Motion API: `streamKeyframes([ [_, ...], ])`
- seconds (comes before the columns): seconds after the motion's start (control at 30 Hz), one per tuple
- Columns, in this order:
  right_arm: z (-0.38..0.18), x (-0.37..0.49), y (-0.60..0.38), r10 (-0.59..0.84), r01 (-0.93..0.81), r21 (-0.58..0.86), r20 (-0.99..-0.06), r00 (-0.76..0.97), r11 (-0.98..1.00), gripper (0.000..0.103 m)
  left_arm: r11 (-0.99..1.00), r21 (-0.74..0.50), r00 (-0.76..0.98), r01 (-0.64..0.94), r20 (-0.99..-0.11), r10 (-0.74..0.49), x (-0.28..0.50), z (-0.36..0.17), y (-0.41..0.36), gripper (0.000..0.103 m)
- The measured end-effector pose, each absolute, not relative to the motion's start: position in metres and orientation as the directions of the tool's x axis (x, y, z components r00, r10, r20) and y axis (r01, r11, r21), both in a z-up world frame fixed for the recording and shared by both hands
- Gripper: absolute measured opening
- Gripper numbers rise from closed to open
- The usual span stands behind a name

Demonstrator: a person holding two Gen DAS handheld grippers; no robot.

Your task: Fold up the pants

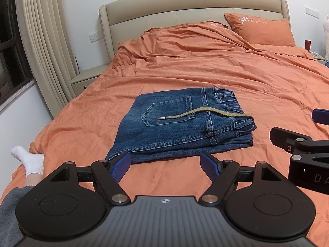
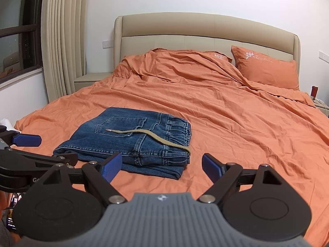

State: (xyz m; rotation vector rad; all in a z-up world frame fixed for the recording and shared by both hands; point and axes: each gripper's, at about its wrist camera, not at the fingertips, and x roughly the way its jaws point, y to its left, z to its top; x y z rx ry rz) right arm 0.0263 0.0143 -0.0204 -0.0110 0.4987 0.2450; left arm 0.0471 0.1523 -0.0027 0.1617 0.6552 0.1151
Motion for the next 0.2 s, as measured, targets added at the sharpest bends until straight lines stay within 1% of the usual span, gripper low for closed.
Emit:
streamKeyframes([
  [0.2,-0.0203,0.0261,0.0142,0.23,-0.235,0.049,-0.476,0.849,0.971,0.081,0.981,0.187,0.793,-0.051,-0.589,0.154,0.0455,-0.0011,0.1516,0.09],
])
